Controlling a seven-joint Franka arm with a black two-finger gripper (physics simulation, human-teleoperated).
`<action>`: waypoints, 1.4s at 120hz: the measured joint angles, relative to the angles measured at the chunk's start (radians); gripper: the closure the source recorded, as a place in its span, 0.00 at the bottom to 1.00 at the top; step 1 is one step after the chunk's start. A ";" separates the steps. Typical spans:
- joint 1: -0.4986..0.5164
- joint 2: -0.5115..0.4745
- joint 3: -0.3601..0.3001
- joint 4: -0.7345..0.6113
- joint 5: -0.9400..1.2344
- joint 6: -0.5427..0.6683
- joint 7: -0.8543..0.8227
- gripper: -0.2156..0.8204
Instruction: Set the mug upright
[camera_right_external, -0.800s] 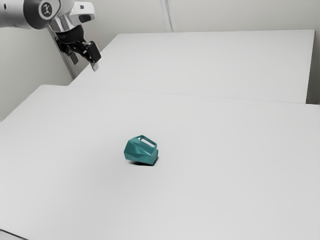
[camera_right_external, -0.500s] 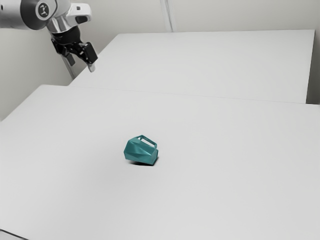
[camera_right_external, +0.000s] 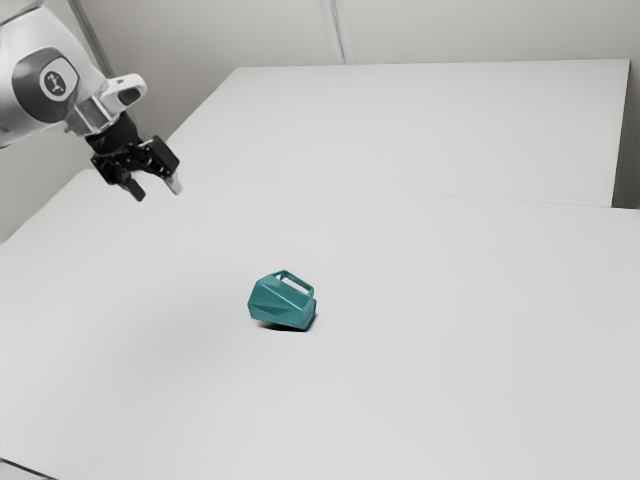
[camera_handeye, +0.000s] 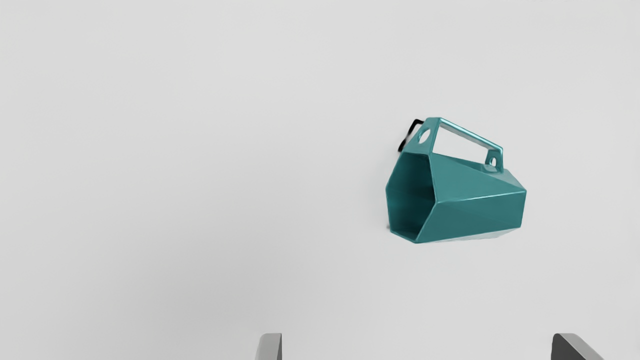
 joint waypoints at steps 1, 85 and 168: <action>-0.001 0.000 0.002 -0.006 -0.008 0.004 0.001 0.23; 0.013 0.106 0.123 -0.329 -0.712 0.208 0.368 0.23; -0.003 0.232 0.124 -0.361 -0.927 0.060 0.678 0.23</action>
